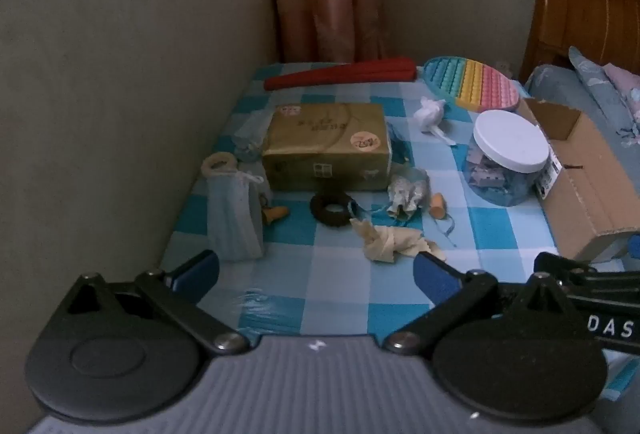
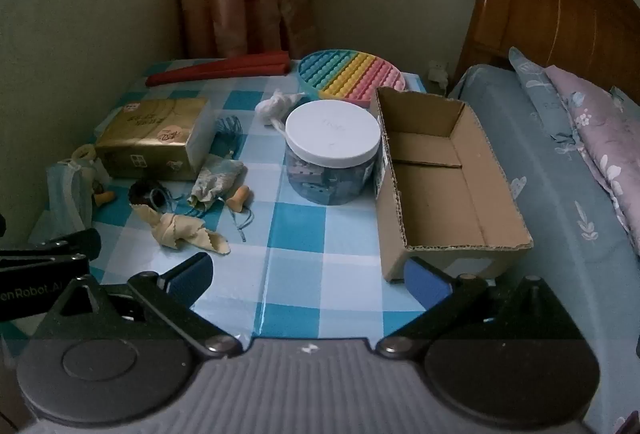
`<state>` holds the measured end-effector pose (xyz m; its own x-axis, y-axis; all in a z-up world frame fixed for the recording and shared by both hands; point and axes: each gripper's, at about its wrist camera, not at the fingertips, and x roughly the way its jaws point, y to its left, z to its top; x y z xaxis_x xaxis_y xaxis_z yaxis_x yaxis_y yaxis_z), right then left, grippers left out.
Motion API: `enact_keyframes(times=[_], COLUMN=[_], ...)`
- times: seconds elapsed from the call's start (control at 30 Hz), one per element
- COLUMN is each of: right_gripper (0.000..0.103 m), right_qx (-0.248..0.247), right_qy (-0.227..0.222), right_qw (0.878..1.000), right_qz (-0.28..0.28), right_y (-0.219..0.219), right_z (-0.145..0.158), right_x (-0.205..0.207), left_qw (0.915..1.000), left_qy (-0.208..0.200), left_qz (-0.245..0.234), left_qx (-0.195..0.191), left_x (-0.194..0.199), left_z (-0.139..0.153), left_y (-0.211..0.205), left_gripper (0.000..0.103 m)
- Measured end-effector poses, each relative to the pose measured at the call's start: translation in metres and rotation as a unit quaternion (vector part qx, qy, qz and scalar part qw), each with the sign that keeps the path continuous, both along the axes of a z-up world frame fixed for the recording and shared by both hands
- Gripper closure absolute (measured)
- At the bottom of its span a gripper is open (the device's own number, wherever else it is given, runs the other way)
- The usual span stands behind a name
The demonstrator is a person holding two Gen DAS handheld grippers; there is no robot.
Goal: Organize soft objects
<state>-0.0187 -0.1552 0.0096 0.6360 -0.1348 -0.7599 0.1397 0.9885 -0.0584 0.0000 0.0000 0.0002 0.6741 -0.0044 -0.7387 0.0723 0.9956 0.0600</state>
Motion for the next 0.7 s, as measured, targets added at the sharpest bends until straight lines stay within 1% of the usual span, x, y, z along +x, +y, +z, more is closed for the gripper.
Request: enact_keyframes(times=[0.7], right_gripper=[0.0], right_qx=[0.004], right_qy=[0.0], right_qw=[1.0], right_qz=[0.001], right_y=[-0.0003], right_z=[-0.0005], right_x=[-0.0023], left_qw=[1.0], left_qy=[-0.002], left_qz=[-0.001], left_qx=[0.001], left_x=[0.0003], left_z=[-0.0004], left_y=[-0.0006], left_gripper=[0.001])
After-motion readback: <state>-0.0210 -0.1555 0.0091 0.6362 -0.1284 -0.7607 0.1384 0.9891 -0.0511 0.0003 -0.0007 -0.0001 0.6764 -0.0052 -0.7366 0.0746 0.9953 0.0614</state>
